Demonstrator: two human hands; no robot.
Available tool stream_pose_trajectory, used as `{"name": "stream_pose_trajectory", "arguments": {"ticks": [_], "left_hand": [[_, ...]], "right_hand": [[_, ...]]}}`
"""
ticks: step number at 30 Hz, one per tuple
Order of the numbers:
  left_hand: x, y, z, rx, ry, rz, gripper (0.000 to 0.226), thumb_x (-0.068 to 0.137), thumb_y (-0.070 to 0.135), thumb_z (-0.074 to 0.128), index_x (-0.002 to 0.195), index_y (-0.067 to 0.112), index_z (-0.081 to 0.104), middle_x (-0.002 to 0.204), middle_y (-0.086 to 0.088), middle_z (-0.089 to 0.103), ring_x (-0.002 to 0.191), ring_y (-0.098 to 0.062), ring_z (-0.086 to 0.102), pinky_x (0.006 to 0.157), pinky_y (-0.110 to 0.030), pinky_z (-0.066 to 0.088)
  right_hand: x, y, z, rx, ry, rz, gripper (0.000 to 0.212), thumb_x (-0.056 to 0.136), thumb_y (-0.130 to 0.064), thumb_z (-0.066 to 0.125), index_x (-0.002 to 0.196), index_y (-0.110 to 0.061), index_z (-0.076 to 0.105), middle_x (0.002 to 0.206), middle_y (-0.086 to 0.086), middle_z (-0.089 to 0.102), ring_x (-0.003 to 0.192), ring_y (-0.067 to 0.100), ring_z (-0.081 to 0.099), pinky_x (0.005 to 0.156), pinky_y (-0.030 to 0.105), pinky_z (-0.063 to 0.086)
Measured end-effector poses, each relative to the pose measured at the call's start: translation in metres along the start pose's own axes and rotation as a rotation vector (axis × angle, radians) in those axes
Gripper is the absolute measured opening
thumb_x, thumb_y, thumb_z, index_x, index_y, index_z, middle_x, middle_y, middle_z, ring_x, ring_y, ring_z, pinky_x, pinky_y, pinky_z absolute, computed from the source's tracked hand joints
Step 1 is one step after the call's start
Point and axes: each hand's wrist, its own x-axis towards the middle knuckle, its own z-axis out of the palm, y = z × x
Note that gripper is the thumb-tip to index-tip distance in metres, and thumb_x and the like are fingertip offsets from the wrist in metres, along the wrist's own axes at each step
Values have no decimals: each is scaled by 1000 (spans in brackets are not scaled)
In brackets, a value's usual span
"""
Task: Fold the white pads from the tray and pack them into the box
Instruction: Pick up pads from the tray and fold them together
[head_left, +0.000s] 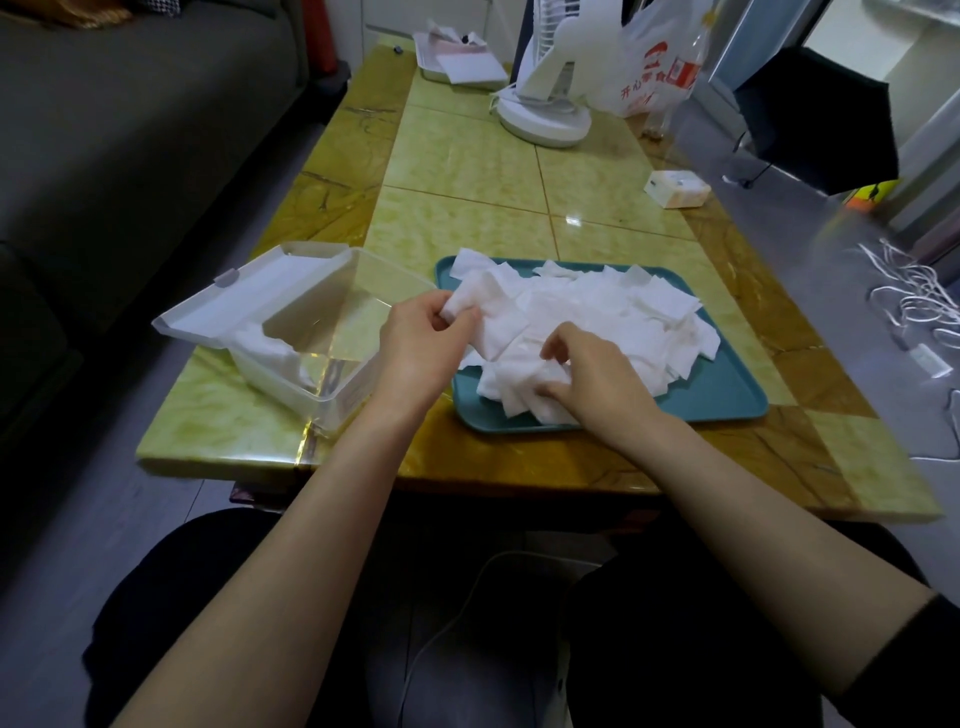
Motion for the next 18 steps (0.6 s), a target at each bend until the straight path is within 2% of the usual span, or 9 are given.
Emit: {"name": "stream_pose_trajectory", "arguments": {"ticks": [3,5,8,9,11,13,16,18], "left_hand": [[1,0,-1,7,3,-1,39,73,31,55,84,-5,62,84,-28,62,69,-19,52,74,-55,51],[0,0,-1,8,1,5,38,73,30,55,84,-6,62,84,-28,62,69,-19,51,74,-55,51],[0,0,-1,14,5,11,39,73,29,54,85,-7,61,84,-29,61,68,-18,49,71,-53,50],[1,0,-1,14,7,13,39,73,30,54,85,-7,61,84,-29,61,68,-17,49,68,-50,50],[1,0,0,10,1,19,40,72,30,53,85,-7,61,84,-30,60,68,-17,48,65,-42,45],[0,-1,1,15,-11,23,40,72,30,53,86,-6,62,85,-30,61,69,-17,49,65,-40,44],[0,0,5,44,-20,33,38,73,30,53,86,-4,63,86,-27,63,70,-18,51,69,-48,49],[0,-1,6,58,-20,42,41,73,31,52,86,-6,61,85,-29,61,69,-18,49,66,-42,46]], "right_hand": [[3,5,-7,18,92,27,11,86,-19,64,94,-13,59,101,5,60,94,21,57,80,31,44],[6,8,-9,84,115,33,18,86,-19,64,102,-11,58,97,4,61,94,21,57,80,29,43],[8,12,-13,59,-71,11,49,79,-38,71,118,-15,52,101,-1,52,94,16,49,81,29,42],[8,13,-13,-8,-150,-4,52,76,-41,73,116,-15,54,102,-1,50,94,15,48,79,28,40],[8,15,-11,-80,-196,-34,37,76,-39,72,102,-16,60,100,0,55,92,18,52,72,29,39],[9,14,-12,-17,-124,-43,22,83,-35,66,95,-17,63,98,2,60,93,20,57,72,30,40],[15,13,-17,101,2,-18,25,91,-29,57,108,-12,67,108,4,64,94,14,55,80,26,40],[18,13,-20,175,90,-18,23,93,-24,55,108,-11,68,111,4,64,96,11,53,83,22,37]]}}
